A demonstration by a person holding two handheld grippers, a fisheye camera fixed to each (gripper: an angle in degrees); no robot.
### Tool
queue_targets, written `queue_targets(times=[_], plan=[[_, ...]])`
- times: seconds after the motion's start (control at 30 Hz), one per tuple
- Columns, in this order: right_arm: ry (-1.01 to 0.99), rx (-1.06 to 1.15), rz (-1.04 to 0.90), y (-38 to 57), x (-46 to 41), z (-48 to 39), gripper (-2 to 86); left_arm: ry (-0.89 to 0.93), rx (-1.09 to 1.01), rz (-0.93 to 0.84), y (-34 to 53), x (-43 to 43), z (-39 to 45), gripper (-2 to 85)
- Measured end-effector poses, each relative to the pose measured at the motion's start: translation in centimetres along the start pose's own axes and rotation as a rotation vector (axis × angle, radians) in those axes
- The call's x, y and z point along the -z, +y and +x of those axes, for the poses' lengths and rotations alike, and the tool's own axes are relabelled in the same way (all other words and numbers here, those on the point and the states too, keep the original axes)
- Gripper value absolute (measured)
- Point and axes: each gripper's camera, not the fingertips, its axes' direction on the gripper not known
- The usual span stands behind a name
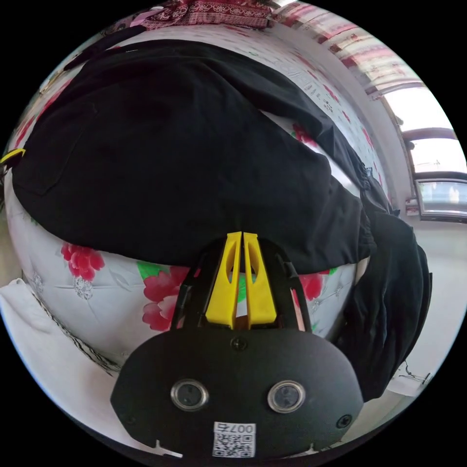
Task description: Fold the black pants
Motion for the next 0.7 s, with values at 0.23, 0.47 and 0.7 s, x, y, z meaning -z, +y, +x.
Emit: queue_targets(times=[0.23,0.47,0.7], plan=[[-0.108,0.021,-0.017,2.8,1.5,-1.9,-0.2,-0.06,-0.001,-0.003,-0.5,-0.7,-2.7,-1.0],[-0.41,0.149,-0.016,7.0,3.8,-5.3,-0.2,-0.153,0.077,-0.047,0.0,-2.0,-7.1,-1.0],[-0.299,-0.133,0.119,7.8,4.2,4.9,-0.2,-0.212,0.036,-0.029,1.3,-1.8,-5.4,-1.0]])
